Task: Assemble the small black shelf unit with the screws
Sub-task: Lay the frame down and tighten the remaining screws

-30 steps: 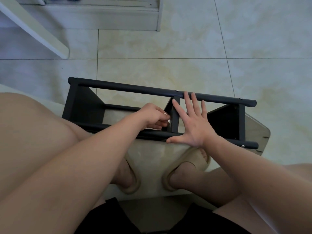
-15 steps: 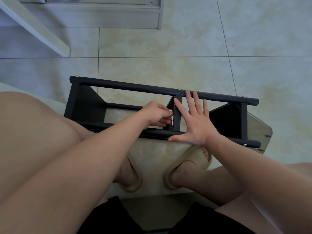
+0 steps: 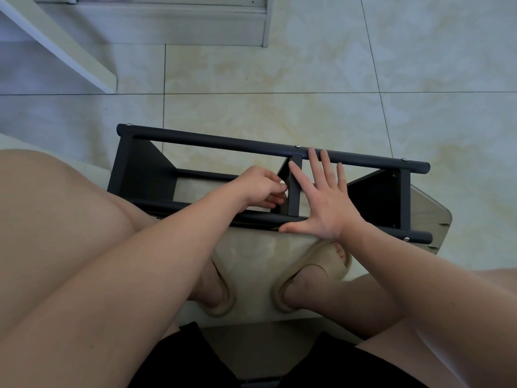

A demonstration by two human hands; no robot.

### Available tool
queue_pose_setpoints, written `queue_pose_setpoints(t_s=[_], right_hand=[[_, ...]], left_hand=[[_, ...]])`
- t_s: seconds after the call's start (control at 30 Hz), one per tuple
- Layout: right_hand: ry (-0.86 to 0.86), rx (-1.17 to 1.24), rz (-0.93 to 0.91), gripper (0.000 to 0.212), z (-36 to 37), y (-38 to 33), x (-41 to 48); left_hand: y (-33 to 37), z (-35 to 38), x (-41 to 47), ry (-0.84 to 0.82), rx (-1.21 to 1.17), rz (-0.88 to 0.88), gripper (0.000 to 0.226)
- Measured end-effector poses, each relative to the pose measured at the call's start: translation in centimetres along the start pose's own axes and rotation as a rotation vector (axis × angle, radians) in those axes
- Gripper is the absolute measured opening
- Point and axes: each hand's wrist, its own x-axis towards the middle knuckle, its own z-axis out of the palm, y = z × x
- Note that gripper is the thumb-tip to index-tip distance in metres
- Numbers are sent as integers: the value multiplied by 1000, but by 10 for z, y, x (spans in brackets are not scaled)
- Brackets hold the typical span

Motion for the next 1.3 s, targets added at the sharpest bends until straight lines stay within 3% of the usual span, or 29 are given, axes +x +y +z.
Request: queue_pose_setpoints(t_s=[0.27,0.4,0.87,1.1,1.3], right_hand=[[-5,2,5,128,0,0,0],[-6,7,5,128,0,0,0],[-1,2,2,127,0,0,0],[4,8,-2,127,0,0,0],[-1,6,-2,128,1,1,0]], left_hand=[[1,-1,1,-32,-13,-26,20],[2,-2,1,-24,30,-37,5],[2,-2,1,7,21,-26,17],[4,-3,-2,-47,50,-77,3],[3,-4,-3,-72,168,-93,17]])
